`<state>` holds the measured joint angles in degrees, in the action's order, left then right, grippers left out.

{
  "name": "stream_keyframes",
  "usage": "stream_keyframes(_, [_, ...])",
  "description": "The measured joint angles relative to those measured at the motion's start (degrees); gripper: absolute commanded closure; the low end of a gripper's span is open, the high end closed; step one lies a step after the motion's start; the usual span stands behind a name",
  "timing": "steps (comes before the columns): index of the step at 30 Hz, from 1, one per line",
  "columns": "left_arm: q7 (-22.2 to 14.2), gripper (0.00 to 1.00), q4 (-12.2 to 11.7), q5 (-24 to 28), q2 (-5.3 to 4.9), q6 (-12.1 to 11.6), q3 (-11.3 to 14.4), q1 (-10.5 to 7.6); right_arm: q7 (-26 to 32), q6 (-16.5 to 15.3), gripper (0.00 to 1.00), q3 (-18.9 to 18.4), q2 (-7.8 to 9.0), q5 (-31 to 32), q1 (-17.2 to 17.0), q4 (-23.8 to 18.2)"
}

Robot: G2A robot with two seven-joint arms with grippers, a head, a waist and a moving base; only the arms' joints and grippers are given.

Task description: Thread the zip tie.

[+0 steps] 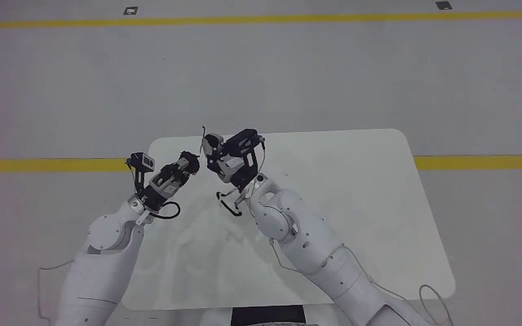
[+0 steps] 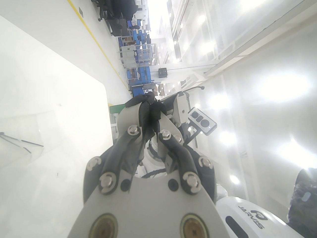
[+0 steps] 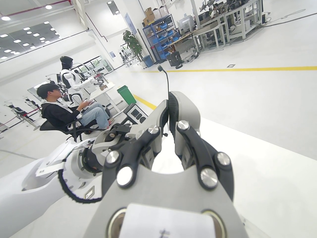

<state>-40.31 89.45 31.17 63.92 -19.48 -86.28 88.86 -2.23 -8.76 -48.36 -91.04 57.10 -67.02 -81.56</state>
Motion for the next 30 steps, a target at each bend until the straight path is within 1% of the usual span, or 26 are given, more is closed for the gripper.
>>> stream_keyframes(30, [0.00, 1.00, 0.00, 0.00, 0.00, 0.00, 0.00, 0.00, 0.68, -1.53, 1.00, -0.42, -0.10, -0.10, -0.77, -0.49])
